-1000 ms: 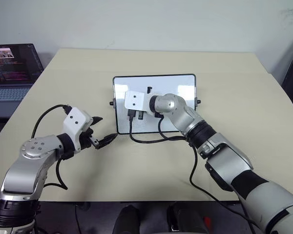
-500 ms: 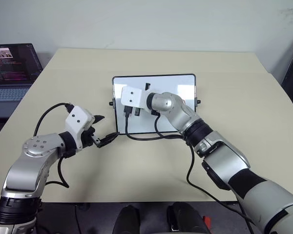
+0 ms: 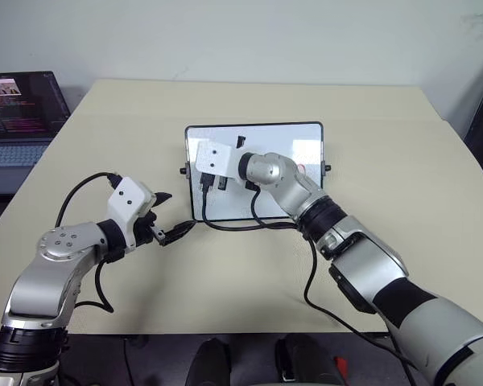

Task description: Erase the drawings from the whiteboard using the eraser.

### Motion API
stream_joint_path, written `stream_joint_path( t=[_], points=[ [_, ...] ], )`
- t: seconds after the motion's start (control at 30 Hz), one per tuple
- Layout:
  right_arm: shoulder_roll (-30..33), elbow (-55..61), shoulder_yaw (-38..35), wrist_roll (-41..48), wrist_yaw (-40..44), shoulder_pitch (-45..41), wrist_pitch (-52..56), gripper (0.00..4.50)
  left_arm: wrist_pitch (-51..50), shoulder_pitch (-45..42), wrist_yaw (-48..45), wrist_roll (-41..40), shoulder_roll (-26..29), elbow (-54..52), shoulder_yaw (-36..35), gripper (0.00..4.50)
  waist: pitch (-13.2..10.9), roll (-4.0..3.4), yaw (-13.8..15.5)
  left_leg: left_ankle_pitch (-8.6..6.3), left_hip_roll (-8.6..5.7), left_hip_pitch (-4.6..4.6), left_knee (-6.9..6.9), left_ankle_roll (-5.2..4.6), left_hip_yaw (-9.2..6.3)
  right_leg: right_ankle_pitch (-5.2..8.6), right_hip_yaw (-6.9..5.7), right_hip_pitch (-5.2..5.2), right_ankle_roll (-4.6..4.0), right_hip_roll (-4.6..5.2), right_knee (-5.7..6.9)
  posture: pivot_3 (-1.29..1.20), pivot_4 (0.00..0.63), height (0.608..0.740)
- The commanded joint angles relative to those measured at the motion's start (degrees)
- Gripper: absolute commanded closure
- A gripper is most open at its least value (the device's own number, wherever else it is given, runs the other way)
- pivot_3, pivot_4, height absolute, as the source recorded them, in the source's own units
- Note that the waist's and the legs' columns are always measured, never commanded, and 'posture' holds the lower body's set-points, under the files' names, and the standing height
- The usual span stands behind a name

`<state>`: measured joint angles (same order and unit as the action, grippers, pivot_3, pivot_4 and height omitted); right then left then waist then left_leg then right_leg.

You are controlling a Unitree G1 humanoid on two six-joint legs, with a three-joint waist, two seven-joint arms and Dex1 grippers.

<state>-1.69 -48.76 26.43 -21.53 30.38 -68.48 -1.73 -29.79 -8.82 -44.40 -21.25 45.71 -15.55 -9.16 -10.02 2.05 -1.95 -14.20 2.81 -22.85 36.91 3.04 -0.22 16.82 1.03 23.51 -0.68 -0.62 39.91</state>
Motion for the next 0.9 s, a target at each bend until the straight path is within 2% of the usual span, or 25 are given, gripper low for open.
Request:
stream_joint_path(
  t=[0.03,0.1,0.3,0.4,0.7,0.9],
  points=[
    [0.43,2.00,1.35,0.17,5.96,1.60,1.93,3.52,0.50,0.02,0.17,-0.04,0.48,-2.26,-1.39,0.00,0.00,0.00,0.06,0.00,0.00,0.00,0.00,0.00,-0.02,0.00,-0.01,0.00,0.00,0.00,0.00,0.00,0.150,0.740],
    [0.75,2.67,1.65,-0.18,6.99,2.05,2.20,3.52,0.51,0.37,0.19,-0.11,0.53,-2.42,-1.68,0.00,0.01,0.01,0.06,0.00,-0.01,0.01,0.02,0.00,-0.02,0.00,-0.02,-0.01,0.00,0.00,0.02,0.00,0.150,0.740],
    [0.40,-0.21,-1.77,-0.66,-4.95,-2.53,-1.13,3.52,0.32,0.97,0.34,-0.29,0.44,-3.15,-1.81,0.00,0.00,-0.01,0.07,0.01,-0.02,0.03,0.05,0.00,-0.08,0.00,-0.06,-0.01,-0.01,0.00,0.11,0.00,0.150,0.740],
    [0.34,-1.63,-1.55,-0.51,-4.90,-2.86,-1.53,3.52,0.28,1.16,0.22,-0.43,0.50,-3.27,-1.95,0.00,0.00,0.00,0.07,0.01,-0.02,0.03,0.03,0.00,-0.07,0.00,-0.05,-0.01,0.00,0.00,0.08,0.00,0.150,0.740],
    [1.84,-0.07,1.78,-1.48,4.77,0.47,1.00,3.52,0.24,0.97,-0.15,-0.61,0.62,-3.32,-1.75,0.00,0.01,0.01,0.07,0.00,-0.01,0.06,0.03,0.00,-0.04,0.00,-0.02,-0.04,-0.01,0.00,0.06,0.00,0.150,0.740],
    [2.17,-1.73,-0.45,-2.38,-4.45,-2.54,-1.64,3.52,0.34,0.39,-0.29,-0.56,0.47,-3.03,-1.26,0.00,0.00,0.01,0.17,0.01,-0.03,0.07,0.06,0.00,-0.11,0.00,-0.07,-0.05,-0.01,0.00,0.15,0.00,0.150,0.740]
  ],
)
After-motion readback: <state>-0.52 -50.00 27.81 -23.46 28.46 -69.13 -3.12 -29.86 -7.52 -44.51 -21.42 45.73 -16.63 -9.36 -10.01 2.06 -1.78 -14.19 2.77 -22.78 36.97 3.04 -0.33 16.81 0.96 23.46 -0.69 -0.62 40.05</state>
